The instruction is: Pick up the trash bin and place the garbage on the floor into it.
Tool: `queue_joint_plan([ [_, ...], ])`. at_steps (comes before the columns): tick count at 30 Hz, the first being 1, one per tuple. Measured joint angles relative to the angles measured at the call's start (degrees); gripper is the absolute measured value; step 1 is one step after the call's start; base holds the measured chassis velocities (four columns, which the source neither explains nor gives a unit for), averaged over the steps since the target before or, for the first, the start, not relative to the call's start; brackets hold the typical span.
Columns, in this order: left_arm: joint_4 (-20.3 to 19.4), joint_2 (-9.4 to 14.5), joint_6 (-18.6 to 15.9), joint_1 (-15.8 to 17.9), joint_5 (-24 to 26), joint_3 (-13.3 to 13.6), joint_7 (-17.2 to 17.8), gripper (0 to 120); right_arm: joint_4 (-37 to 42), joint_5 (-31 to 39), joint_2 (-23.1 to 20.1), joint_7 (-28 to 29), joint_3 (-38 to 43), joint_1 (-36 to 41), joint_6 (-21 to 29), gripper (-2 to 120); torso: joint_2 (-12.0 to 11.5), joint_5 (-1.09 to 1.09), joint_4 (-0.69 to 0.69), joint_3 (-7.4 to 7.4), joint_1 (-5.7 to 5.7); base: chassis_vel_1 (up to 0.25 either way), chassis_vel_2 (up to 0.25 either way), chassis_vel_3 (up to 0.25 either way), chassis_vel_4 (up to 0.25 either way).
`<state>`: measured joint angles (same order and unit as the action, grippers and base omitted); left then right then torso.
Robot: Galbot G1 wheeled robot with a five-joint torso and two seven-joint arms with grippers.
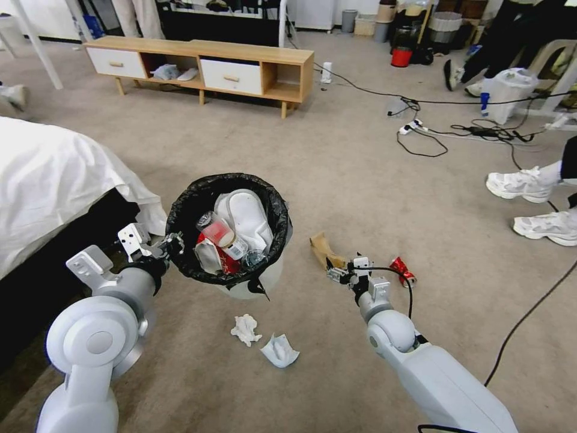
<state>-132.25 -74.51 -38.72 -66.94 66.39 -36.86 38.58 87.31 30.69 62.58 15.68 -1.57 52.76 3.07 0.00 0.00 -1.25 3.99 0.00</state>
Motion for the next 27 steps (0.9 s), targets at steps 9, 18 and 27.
queue_joint_plan([
  [9, 0.2, -0.5, 0.4, 0.0, -1.3, 0.5, -0.4, 4, -1.9, -0.7, -0.2, -0.9, -3.3, 0.3, -1.6, 100, 0.0, 0.0, 0.04, 0.0, 0.0, 0.041, 0.046, 0.044, 0.036],
  [18, -0.1, -0.6, 0.6, -0.4, -1.8, 0.6, -0.6, 4, -5.0, -1.0, 1.0, -1.7, -6.0, 0.0, -2.5, 100, 0.0, 0.0, 0.01, 0.0, 0.0, 0.0, 0.0, 0.0, 0.0],
  [27, 0.0, -0.7, 0.9, -0.2, -2.4, 1.0, -1.0, 4, -6.2, -0.8, 0.6, -2.9, -7.1, 1.0, -2.8, 100, 0.0, 0.0, 0.0, 0.0, 0.0, 0.0, 0.0, 0.0, 0.0],
])
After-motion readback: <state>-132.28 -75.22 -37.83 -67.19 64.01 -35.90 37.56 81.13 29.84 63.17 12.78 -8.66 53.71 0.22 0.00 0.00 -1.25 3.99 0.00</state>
